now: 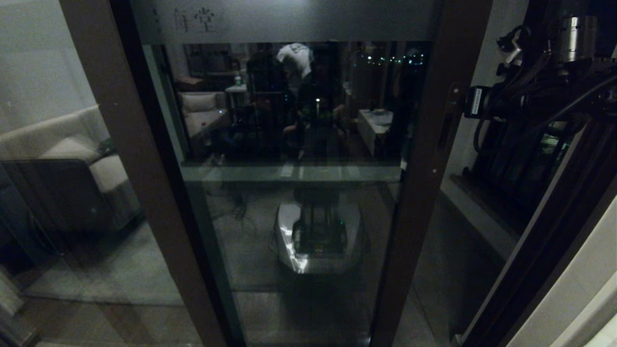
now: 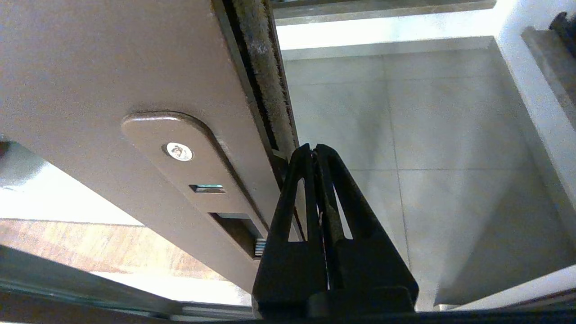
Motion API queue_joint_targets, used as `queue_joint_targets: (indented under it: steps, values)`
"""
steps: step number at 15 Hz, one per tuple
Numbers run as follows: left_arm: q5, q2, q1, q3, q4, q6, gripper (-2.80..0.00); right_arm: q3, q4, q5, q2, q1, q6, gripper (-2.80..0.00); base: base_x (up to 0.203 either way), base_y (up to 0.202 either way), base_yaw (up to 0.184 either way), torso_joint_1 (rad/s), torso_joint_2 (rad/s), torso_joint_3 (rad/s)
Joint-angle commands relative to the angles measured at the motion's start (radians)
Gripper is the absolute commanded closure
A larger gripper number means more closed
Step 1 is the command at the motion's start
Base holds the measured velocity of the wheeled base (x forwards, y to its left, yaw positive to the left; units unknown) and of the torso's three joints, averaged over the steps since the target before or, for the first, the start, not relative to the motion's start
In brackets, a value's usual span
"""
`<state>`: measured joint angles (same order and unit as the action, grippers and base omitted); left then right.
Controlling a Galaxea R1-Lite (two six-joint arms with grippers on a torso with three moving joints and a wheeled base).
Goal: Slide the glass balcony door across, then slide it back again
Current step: Open the slid door
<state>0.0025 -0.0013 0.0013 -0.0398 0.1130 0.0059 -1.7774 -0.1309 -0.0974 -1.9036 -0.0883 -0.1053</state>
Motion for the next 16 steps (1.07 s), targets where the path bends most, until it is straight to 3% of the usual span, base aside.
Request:
queue_joint_targets:
  steps: [1,16]
  values:
    - [0.001,0.000,0.000,0.000,0.001,0.000,0.00,0.000,-0.001,-0.002,-0.005,-0.007,-0.001,0.00,0.000,0.000,0.000,0.000,0.00,0.000]
    - [0.001,0.000,0.000,0.000,0.002,0.000,0.00,-0.005,-0.001,0.002,-0.011,-0.077,-0.024,0.00,0.000,0.000,0.000,0.000,0.00,0.000]
